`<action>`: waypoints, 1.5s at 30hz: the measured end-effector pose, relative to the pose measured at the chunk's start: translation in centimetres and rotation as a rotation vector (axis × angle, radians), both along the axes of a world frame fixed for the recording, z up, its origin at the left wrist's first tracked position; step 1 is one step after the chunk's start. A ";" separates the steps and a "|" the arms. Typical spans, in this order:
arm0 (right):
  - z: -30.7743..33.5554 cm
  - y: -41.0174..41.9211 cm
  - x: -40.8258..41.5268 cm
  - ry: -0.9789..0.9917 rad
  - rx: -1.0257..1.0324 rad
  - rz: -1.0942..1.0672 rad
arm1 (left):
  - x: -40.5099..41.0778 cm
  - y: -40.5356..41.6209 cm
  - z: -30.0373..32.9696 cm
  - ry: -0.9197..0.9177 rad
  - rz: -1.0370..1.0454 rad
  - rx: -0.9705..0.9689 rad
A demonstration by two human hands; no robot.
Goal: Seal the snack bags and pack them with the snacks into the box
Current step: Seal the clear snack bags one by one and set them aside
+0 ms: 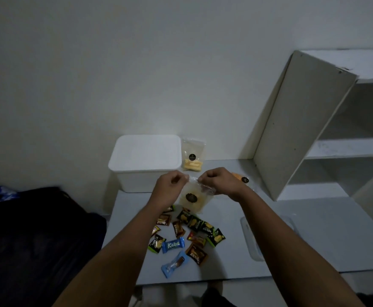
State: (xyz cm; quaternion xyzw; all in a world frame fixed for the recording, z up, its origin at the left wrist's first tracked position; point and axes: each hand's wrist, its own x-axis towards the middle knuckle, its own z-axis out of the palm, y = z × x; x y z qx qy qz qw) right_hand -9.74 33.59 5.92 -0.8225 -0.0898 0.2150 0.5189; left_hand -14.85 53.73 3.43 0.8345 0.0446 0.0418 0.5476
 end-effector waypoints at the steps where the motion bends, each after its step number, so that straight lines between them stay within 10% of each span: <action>1: 0.1 0.0 0.0 0.006 0.011 0.020 | -0.1 -0.1 0.1 -0.012 0.006 -0.005; 17: 1.3 0.2 -0.7 -0.066 0.220 0.044 | -0.8 -0.6 2.1 0.008 0.038 -0.338; 45: 2.3 -0.6 -1.5 -0.014 0.330 -0.051 | -0.9 -1.4 3.9 -0.040 0.089 -0.320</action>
